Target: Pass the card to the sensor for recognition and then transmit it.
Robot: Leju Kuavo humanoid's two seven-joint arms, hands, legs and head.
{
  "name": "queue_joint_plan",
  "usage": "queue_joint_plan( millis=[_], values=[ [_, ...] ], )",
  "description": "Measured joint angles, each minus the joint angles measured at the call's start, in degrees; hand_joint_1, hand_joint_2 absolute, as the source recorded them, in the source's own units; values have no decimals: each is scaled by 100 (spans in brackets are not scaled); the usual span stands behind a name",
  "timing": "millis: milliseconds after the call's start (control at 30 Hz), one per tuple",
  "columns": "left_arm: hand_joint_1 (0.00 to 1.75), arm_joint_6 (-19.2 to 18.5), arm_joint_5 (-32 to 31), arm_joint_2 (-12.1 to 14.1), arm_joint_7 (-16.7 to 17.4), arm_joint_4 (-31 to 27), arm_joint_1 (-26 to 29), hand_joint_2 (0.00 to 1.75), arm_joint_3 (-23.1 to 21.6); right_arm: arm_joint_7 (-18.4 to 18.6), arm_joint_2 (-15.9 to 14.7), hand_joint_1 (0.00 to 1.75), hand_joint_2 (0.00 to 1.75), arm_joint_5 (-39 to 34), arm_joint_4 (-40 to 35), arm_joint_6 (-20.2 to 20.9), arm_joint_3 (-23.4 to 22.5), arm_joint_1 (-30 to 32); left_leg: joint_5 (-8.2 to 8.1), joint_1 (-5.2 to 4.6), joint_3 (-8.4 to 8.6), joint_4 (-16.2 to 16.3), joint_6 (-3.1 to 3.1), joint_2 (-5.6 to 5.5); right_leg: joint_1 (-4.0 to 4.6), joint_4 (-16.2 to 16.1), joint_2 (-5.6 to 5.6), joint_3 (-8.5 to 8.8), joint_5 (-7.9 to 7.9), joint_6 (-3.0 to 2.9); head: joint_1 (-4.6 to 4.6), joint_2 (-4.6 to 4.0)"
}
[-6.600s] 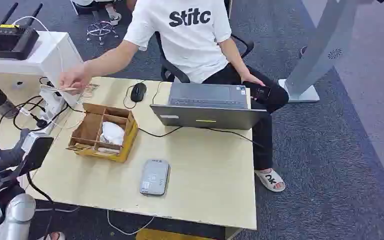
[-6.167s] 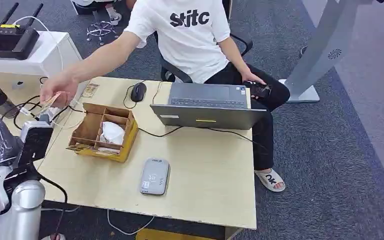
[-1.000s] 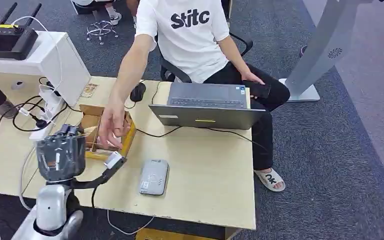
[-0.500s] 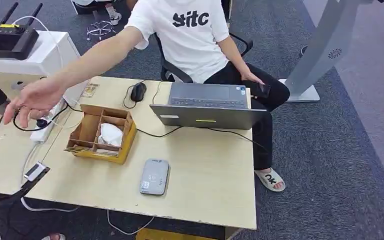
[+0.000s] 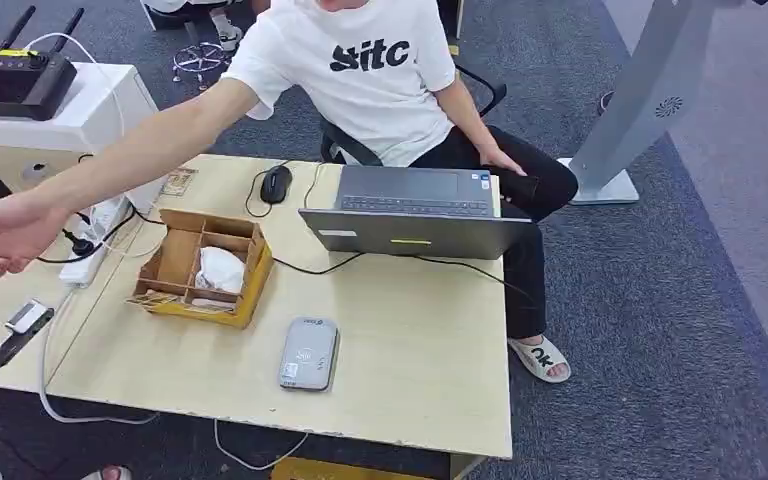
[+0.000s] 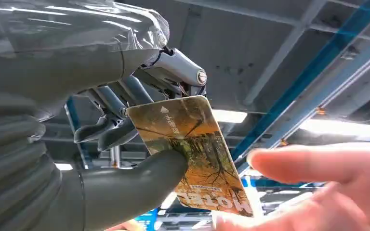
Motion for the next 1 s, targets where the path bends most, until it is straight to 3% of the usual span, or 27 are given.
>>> queue_joint_plan(
  millis=[100, 167, 400, 867, 900, 933, 967, 1000],
  values=[
    [175, 50, 0, -11, 51, 318, -522, 175, -344, -88, -2, 0, 175, -2, 4, 7, 2, -19, 1, -2, -1, 3, 1, -15, -2, -3, -16, -1, -1, 1, 0, 0],
    [175, 50, 0, -76, 86, 638, -1068, 175, -803, -84, -2, 0, 175, 0, 7, 7, 4, -65, 9, -3, -4, 3, 9, -29, -2, -3, -34, 6, 0, 3, 0, 0],
    [175, 22, -2, -286, 197, 1356, -2254, 175, -2024, 260, -55, 0, 175, -2, 11, 24, 4, -139, 21, -6, -3, 3, 10, -30, -4, -3, -30, 16, 19, 11, 2, 0],
    [175, 24, -2, -533, 191, 1714, -2719, 175, -2522, 271, -98, 0, 175, -2, 17, 52, 4, -131, 9, -3, -14, 3, -1, 78, -4, -1, 86, -35, 33, 2, -2, 0],
    [54, 24, -2, -542, 188, 1732, -2754, 175, -2535, 271, -98, 0, 175, -2, 17, 68, 4, -131, 9, -3, -14, 3, -1, 79, -4, -1, 88, -37, 33, 2, -2, 0],
    [0, 40, -2, -564, 180, 1758, -2797, 175, -2553, 257, -98, 0, 175, -2, 17, 94, 4, -131, 9, -3, -14, 3, -1, 80, -4, -1, 89, -37, 33, 2, -2, 0],
    [0, 68, -2, -588, 180, 1793, -2835, 175, -2557, 229, -98, 0, 175, -2, 17, 111, 4, -130, 9, -3, -15, 3, -1, 80, -4, -1, 89, -38, 33, 2, 0, 0],
    [0, 111, -2, -616, 186, 1817, -2860, 0, -2559, 198, -98, 0, 175, 0, 17, 116, 4, -129, 9, -3, -15, 3, -1, 79, -4, -1, 88, -39, 32, 2, -2, 0]
  ],
)
